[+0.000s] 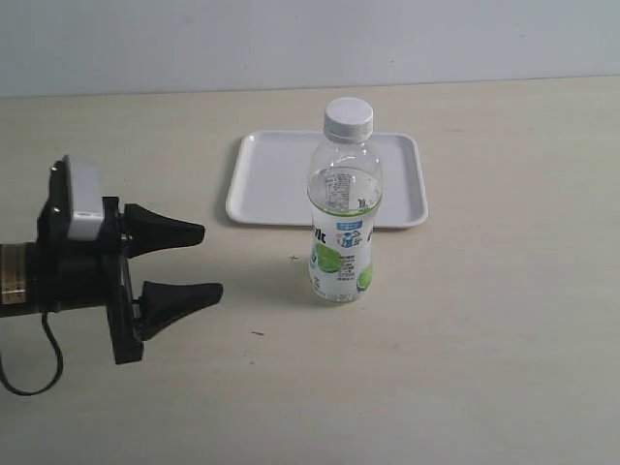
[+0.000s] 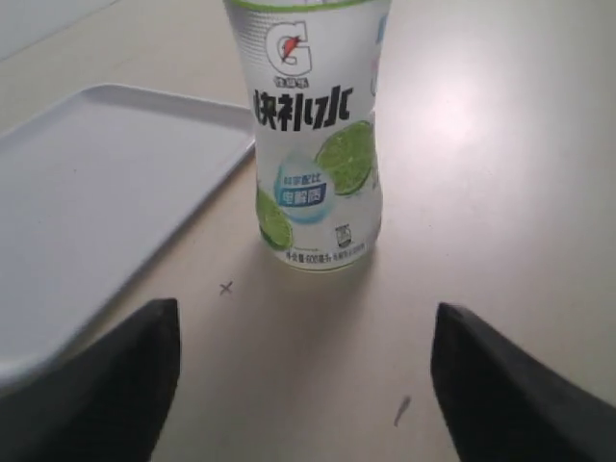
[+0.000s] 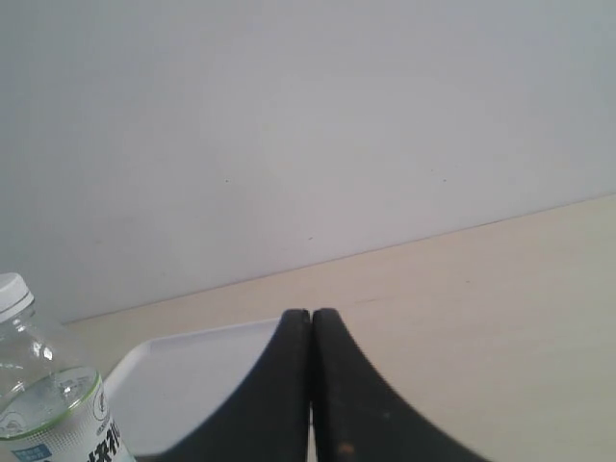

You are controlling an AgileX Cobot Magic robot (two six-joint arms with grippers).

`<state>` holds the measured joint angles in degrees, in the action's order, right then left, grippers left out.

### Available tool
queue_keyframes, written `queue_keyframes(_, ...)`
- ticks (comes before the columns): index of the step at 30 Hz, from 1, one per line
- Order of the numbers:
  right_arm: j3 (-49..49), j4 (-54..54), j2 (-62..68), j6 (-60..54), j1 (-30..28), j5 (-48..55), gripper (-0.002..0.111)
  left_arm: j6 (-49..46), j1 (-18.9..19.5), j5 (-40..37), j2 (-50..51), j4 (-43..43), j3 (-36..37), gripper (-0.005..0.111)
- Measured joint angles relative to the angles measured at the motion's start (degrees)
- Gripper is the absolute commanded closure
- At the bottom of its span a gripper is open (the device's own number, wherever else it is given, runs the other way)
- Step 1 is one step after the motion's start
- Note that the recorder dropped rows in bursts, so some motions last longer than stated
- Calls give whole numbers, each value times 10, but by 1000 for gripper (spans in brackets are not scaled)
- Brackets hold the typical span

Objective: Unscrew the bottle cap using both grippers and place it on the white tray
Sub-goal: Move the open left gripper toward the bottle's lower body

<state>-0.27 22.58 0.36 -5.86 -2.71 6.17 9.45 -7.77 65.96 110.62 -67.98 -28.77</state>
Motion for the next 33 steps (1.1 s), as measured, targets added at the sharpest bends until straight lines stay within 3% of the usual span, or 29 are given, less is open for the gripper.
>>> queue_keyframes(3,0,0,0,0,0,0,108,-41,-45,0,30,54,-13,35)
queue_keyframes(8,0,0,0,0,0,0,108,-33,-109,1,62,136,-61,35)
queue_keyframes(14,0,0,0,0,0,0,108,23,-153,-4,82,140,-117,23)
queue_keyframes(23,0,0,0,0,0,0,108,25,-186,-48,81,169,-146,22)
queue_keyframes(33,0,0,0,0,0,0,108,26,-194,-61,98,171,-174,22)
